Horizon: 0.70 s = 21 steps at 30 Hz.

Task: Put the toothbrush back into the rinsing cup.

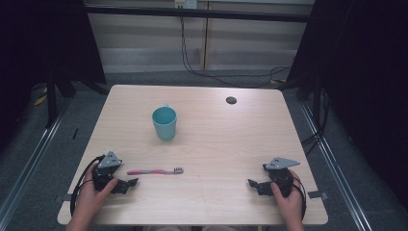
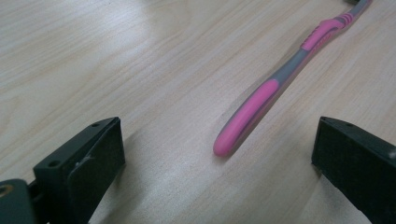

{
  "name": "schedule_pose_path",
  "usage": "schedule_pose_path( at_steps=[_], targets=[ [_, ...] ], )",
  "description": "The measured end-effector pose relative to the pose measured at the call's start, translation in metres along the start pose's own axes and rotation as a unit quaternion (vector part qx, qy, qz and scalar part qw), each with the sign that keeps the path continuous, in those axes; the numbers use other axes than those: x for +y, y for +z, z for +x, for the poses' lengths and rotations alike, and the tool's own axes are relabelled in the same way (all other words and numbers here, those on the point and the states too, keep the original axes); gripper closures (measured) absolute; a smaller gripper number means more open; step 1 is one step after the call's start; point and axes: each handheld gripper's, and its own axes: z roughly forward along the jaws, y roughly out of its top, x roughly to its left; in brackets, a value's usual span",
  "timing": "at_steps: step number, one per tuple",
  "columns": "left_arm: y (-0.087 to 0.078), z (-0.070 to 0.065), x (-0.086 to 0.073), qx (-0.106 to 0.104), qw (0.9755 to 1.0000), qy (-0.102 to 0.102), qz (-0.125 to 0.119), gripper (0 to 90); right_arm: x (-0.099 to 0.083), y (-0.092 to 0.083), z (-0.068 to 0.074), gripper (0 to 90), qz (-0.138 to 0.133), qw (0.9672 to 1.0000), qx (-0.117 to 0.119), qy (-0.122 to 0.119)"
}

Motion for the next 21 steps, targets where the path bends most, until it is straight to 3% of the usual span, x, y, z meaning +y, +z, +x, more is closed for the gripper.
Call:
schedule_pose_path(
  at_steps=[12,16,17,21],
  targets=[
    [0.0,-0.003,0.0,0.003,1.0,0.0,0.002,0.0,0.0,0.0,0.0,13.1,-0.001,1.0,0.001,-0.001],
    [-0.001,-0.004,0.003,0.001,0.9998,0.001,0.02,0.3,0.0,0.0,0.0,13.1,-0.001,1.0,0.001,-0.001],
    [-0.001,-0.004,0.007,-0.001,0.9994,0.004,0.036,1.2,0.0,0.0,0.0,13.1,-0.001,1.0,0.001,-0.001],
    [-0.003,-0.006,0.015,-0.014,0.9982,0.022,0.054,11.7,0.0,0.0,0.0,13.1,-0.001,1.0,0.001,-0.001]
  ],
)
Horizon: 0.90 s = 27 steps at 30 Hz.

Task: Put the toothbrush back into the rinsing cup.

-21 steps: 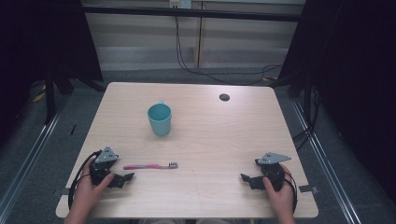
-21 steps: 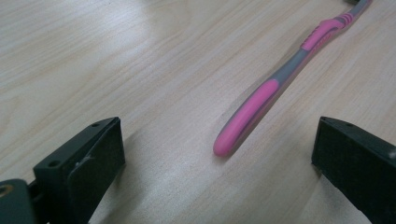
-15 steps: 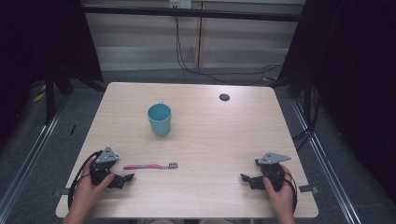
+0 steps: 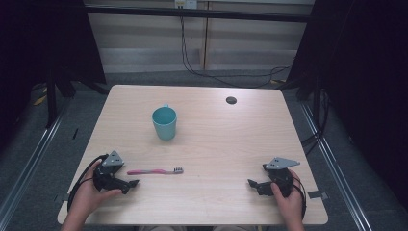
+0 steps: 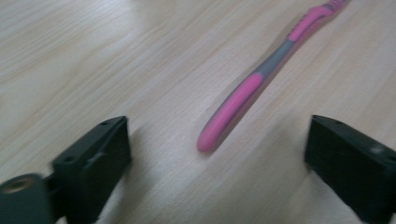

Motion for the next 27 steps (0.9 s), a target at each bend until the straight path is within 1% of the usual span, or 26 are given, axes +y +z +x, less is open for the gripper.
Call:
schedule_pose_path(
  at_steps=[1,2,3,4,5,6,8,10,11,12,13,14,16,17,19,20,21,22,23,24,25,26,27],
  targets=[
    [0.0,-0.001,0.002,-0.002,1.0,0.005,0.006,15.5,0.0,0.0,0.0,13.1,0.0,1.0,0.0,0.0],
    [0.0,-0.002,0.007,0.002,0.9996,0.02,0.02,15.5,0.0,0.0,0.0,13.1,-0.001,1.0,0.0,-0.002],
    [0.0,-0.002,0.007,0.002,0.9996,0.02,0.02,15.8,0.0,0.0,0.0,13.1,-0.001,1.0,0.0,-0.002],
    [-0.001,-0.003,0.01,0.003,0.9991,0.028,0.031,15.8,0.0,0.0,0.0,13.0,0.0,1.0,0.0,-0.001],
    [-0.001,-0.004,0.012,0.002,0.9985,0.036,0.041,15.8,0.0,0.0,0.0,13.0,0.0,1.0,0.001,0.0],
    [-0.001,-0.004,0.015,0.003,0.9975,0.048,0.05,15.9,0.0,0.0,0.0,13.0,0.0,1.0,0.0,-0.001],
    [-0.001,-0.006,0.019,0.002,0.996,0.061,0.065,16.2,0.0,0.0,0.0,13.0,0.0,1.0,0.001,0.0],
    [-0.003,-0.005,0.026,0.004,0.9939,0.078,0.078,17.1,0.0,0.0,0.0,13.0,0.0,1.0,0.001,0.0],
    [-0.004,-0.005,0.028,0.006,0.9938,0.076,0.08,17.1,0.0,0.0,0.0,13.0,0.0,1.0,0.001,0.0],
    [-0.004,-0.004,0.03,0.003,0.9932,0.081,0.084,17.3,0.0,0.0,0.0,13.0,0.0,1.0,0.001,0.0],
    [-0.004,-0.004,0.03,0.003,0.9932,0.081,0.084,17.8,0.0,0.0,0.0,13.0,0.0,1.0,0.001,0.0],
    [-0.003,-0.005,0.035,0.002,0.9922,0.089,0.087,18.0,0.0,0.0,0.0,13.0,0.0,1.0,0.001,-0.001],
    [-0.002,-0.006,0.04,0.002,0.9901,0.101,0.097,18.4,0.0,0.0,0.0,13.0,0.0,1.0,0.001,-0.001],
    [-0.002,-0.006,0.04,0.002,0.9901,0.101,0.097,19.0,0.0,0.0,0.0,13.0,0.0,1.0,0.001,-0.001],
    [-0.001,-0.007,0.044,0.001,0.9886,0.107,0.106,19.4,0.0,0.0,0.0,13.0,0.0,1.0,0.001,-0.001],
    [0.001,-0.008,0.047,0.003,0.9857,0.12,0.118,20.4,0.0,0.0,0.0,13.0,0.0,1.0,0.001,-0.001],
    [0.001,-0.008,0.047,0.003,0.9857,0.12,0.118,21.2,0.0,0.0,0.0,13.0,0.0,1.0,0.001,-0.001],
    [0.003,-0.01,0.05,0.001,0.9806,0.139,0.139,21.5,0.0,0.0,0.0,13.0,0.0,1.0,0.001,-0.001],
    [0.003,-0.01,0.05,0.001,0.9806,0.139,0.139,21.7,0.0,0.0,0.0,13.0,0.0,1.0,0.001,-0.001],
    [0.004,-0.01,0.052,-0.003,0.9799,0.138,0.144,21.7,0.0,0.0,0.0,13.0,-0.001,1.0,0.001,-0.002],
    [0.006,-0.01,0.054,-0.009,0.9782,0.145,0.149,21.8,0.0,0.0,0.0,13.0,0.0,1.0,0.001,0.0],
    [0.006,-0.011,0.056,-0.007,0.9775,0.144,0.154,22.1,0.0,0.0,0.0,13.0,0.0,1.0,0.001,-0.001],
    [0.006,-0.012,0.057,-0.004,0.9763,0.15,0.156,22.1,0.0,0.0,0.0,13.0,-0.001,1.0,0.001,-0.001]
  ],
)
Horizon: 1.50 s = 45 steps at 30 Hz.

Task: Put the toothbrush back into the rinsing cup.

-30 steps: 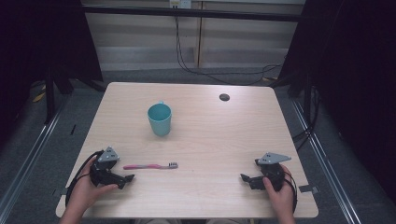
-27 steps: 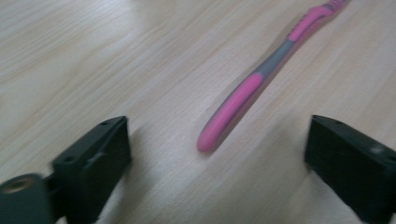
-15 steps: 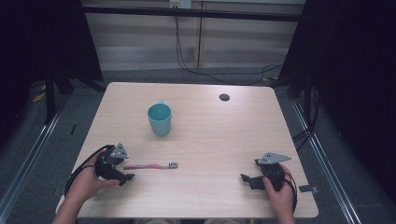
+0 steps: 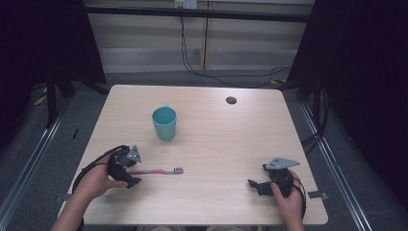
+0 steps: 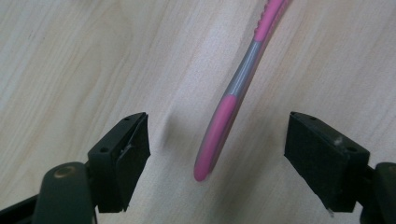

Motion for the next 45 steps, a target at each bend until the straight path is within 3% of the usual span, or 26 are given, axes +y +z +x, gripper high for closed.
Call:
schedule_pose_path(
  at_steps=[6,8,21,28,31,33,37,38,42,45],
  targets=[
    [-0.002,0.0,0.009,0.0,0.9998,0.015,0.011,23.7,0.0,0.0,0.0,12.9,0.001,1.0,0.0,0.001],
    [-0.003,-0.002,0.017,-0.003,0.9993,0.033,0.017,24.4,0.0,0.0,0.0,13.0,0.0,1.0,0.0,0.0],
    [0.005,-0.004,0.04,-0.007,0.9981,0.056,0.024,27.0,0.0,0.0,0.0,12.8,0.0,1.0,0.001,0.0],
    [0.004,-0.004,0.045,-0.012,0.9983,0.053,0.023,31.4,0.0,0.0,0.0,12.9,0.0,1.0,0.002,0.001],
    [0.005,-0.003,0.046,-0.015,0.9974,0.066,0.026,34.6,0.0,0.0,0.0,12.9,0.0,1.0,0.001,0.0],
    [0.006,-0.002,0.046,-0.014,0.997,0.067,0.035,37.4,0.0,0.0,0.0,12.9,0.0,1.0,0.002,0.001],
    [0.006,-0.002,0.047,-0.021,0.9976,0.059,0.031,40.6,0.0,0.0,0.0,12.8,0.0,1.0,0.002,0.001],
    [0.006,-0.001,0.048,-0.02,0.9969,0.065,0.039,42.4,0.0,0.0,0.0,12.9,0.0,1.0,0.002,0.001],
    [0.005,0.001,0.047,-0.023,0.9966,0.063,0.048,44.9,0.0,0.0,0.0,12.9,0.0,1.0,0.002,0.001],
    [0.007,0.004,0.041,-0.031,0.9974,0.045,0.046,45.7,0.0,0.0,0.0,12.8,-0.001,1.0,0.002,0.0]
  ],
)
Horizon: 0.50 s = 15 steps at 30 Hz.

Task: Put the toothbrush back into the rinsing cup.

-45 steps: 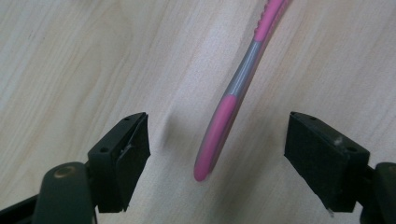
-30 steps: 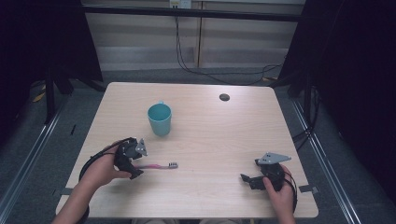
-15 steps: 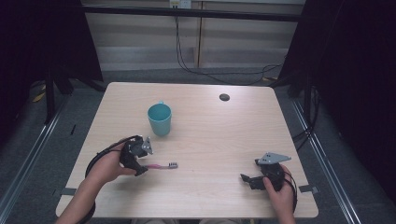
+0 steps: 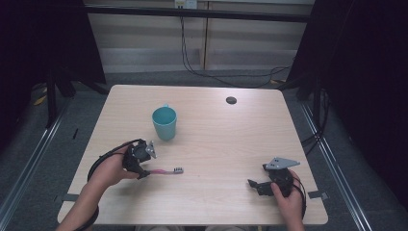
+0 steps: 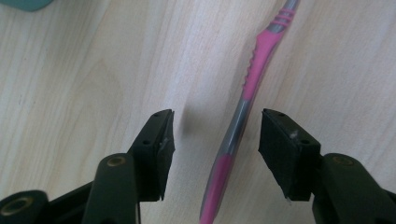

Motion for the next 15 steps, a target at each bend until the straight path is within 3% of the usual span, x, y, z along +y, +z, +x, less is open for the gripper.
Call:
schedule_pose_path(
  at_steps=[7,15],
  targets=[
    [0.0028,0.0021,-0.0058,-0.006,0.9998,0.008,0.015,49.2,0.0,0.0,0.0,12.8,0.0,1.0,0.0,0.001],
    [0.0054,0.0038,-0.0088,-0.011,0.9997,-0.012,0.02,55.5,0.0,0.0,0.0,12.8,0.0,1.0,0.0,0.001]
  ],
)
